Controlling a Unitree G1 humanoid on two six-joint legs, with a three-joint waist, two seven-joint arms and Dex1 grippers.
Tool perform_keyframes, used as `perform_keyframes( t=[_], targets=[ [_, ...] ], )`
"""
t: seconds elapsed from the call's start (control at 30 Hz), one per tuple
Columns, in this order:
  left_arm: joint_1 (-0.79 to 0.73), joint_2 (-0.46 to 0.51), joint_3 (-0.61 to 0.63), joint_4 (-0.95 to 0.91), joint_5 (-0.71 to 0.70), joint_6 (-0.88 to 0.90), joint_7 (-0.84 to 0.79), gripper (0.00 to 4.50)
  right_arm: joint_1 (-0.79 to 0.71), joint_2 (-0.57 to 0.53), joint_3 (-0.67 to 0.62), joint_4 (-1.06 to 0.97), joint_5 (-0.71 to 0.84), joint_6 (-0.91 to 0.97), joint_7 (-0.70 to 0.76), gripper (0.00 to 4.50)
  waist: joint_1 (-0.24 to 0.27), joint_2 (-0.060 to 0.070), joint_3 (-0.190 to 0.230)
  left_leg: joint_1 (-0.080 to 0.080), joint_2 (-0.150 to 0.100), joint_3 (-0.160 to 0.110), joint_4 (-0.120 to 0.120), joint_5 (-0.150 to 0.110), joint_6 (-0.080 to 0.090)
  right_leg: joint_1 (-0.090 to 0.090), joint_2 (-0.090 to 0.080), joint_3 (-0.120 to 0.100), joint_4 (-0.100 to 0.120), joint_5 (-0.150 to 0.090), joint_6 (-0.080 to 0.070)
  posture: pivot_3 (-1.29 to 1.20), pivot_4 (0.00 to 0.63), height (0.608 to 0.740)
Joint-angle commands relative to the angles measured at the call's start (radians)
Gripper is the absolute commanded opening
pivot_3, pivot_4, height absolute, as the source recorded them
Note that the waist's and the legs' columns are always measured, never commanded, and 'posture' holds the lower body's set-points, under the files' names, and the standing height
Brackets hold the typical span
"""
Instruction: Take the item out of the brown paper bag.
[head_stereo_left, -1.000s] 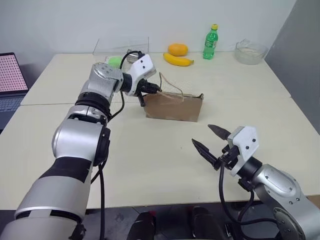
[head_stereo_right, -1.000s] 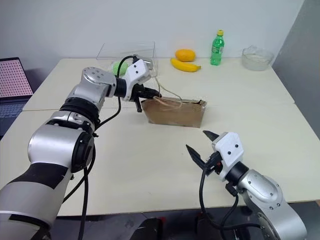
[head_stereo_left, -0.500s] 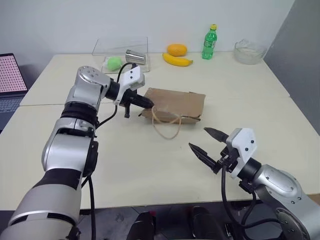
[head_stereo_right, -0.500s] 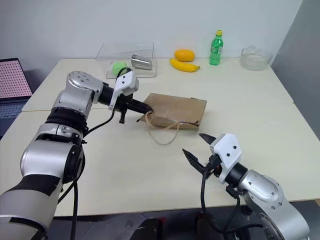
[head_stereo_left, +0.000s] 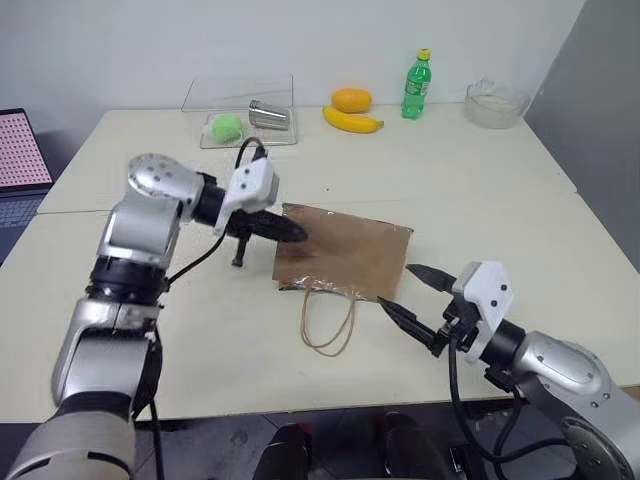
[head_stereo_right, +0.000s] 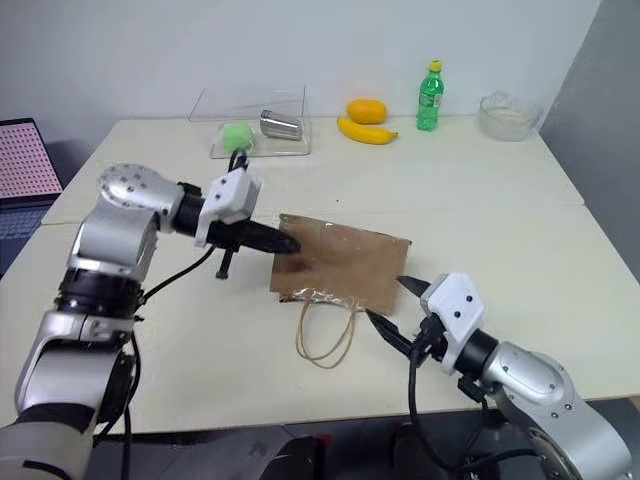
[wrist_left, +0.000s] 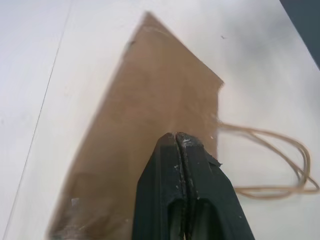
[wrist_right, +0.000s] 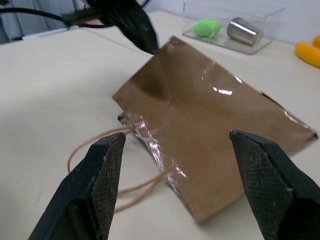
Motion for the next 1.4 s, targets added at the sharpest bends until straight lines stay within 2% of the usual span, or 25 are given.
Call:
perform_keyframes(
  t=[0.03, 0.13, 0.33, 0.47, 0.67, 1.03, 1.3, 1.4],
  targets=[
    [0.065, 0.016, 0.021, -0.093, -0.044, -0.116, 0.012, 0.38, 0.013, -0.034, -0.021, -0.047, 0.051, -0.006, 0.045, 3.5, 0.008, 0.0, 0.0, 0.0, 0.0, 0.0, 0.0, 0.0, 0.0, 0.0, 0.0, 0.0, 0.0, 0.0, 0.0, 0.0, 0.15, 0.74],
    [0.135, 0.028, 0.03, -0.111, -0.063, -0.227, 0.01, 1.15, 0.028, -0.069, -0.02, -0.052, 0.06, -0.013, 0.07, 3.5, 0.012, 0.0, 0.0, 0.0, 0.0, 0.0, 0.001, 0.0, 0.0, 0.001, 0.0, 0.0, -0.001, 0.0, 0.0, 0.0, 0.15, 0.74],
    [0.251, 0.0, 0.066, -0.055, -0.116, -0.562, 0.037, 2.91, 0.056, -0.11, -0.026, -0.047, 0.057, -0.032, 0.094, 3.5, 0.014, -0.001, -0.001, 0.0, 0.0, 0.0, 0.0, 0.0, 0.0, 0.001, 0.0, 0.0, -0.001, 0.0, 0.0, 0.0, 0.15, 0.74],
    [0.277, 0.009, 0.042, 0.04, -0.111, -0.766, 0.013, 2.91, 0.078, -0.123, -0.024, -0.053, 0.058, -0.032, 0.099, 3.5, 0.013, -0.001, -0.001, 0.0, 0.0, 0.001, 0.0, 0.0, 0.0, 0.001, 0.0, 0.0, -0.001, 0.0, 0.0, 0.0, 0.15, 0.74],
    [0.269, -0.002, -0.016, 0.146, -0.095, -0.937, 0.004, 2.91, 0.108, -0.13, -0.02, -0.066, 0.052, -0.037, 0.095, 3.5, 0.014, -0.001, -0.001, 0.0, 0.0, 0.001, 0.0, 0.0, 0.0, 0.001, 0.0, 0.0, -0.001, 0.0, 0.0, 0.0, 0.15, 0.74],
    [0.231, -0.087, -0.102, 0.248, -0.012, -1.086, 0.136, 2.91, 0.149, -0.142, -0.033, -0.09, 0.053, -0.033, 0.074, 3.5, 0.012, -0.002, -0.001, 0.0, 0.0, 0.0, 0.0, 0.0, 0.0, 0.002, 0.0, -0.001, -0.001, 0.0, 0.0, 0.0, 0.15, 0.74],
    [0.237, -0.122, -0.161, 0.216, -0.038, -1.078, 0.18, 2.91, 0.159, -0.156, -0.021, -0.103, 0.06, -0.023, 0.062, 3.5, 0.012, -0.002, -0.001, 0.001, 0.0, 0.0, 0.0, 0.0, 0.0, 0.003, 0.0, -0.001, -0.001, 0.0, 0.0, 0.0, 0.15, 0.74],
    [0.239, -0.139, -0.177, 0.185, -0.065, -1.06, 0.181, 2.3, 0.158, -0.162, -0.014, -0.107, 0.062, -0.022, 0.063, 3.5, 0.012, -0.002, -0.001, 0.001, 0.0, 0.0, 0.001, 0.0, 0.0, 0.003, 0.0, -0.001, -0.002, 0.0, 0.0, 0.0, 0.15, 0.74]
  ],
)
